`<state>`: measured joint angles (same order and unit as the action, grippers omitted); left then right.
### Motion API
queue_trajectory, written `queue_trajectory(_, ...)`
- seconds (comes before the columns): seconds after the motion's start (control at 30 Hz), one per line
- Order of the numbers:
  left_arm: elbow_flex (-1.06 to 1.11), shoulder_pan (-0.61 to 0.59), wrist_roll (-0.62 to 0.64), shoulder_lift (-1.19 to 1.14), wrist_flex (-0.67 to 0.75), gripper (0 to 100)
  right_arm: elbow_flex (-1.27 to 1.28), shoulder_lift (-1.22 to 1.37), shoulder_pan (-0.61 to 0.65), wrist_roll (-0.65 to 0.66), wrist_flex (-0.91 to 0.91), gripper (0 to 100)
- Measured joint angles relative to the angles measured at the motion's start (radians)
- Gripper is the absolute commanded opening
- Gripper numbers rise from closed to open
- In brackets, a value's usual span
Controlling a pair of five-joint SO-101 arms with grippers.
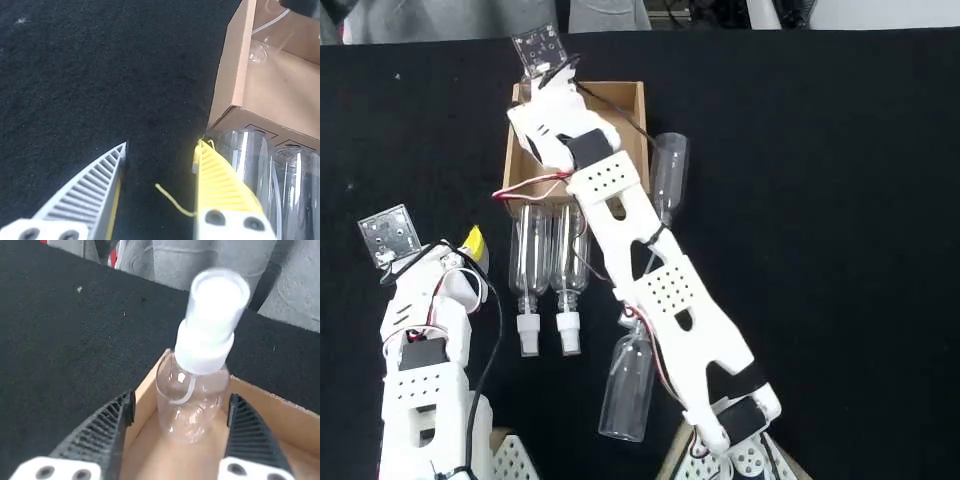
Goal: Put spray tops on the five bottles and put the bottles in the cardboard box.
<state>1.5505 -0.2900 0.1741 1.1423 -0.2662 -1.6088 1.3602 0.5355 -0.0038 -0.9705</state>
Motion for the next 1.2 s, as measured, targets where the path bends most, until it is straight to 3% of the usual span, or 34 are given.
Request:
queue_trajectory(0.53,0.0,0.0,0.0,0.0,0.0,21,-0.002,-0.014,0.0,0.002,-0.262,25.2)
queue_trajectory(1.2,0.0,0.0,0.0,0.0,0.0,21,-0.002,-0.316,0.0,0.078,-0.743,25.1)
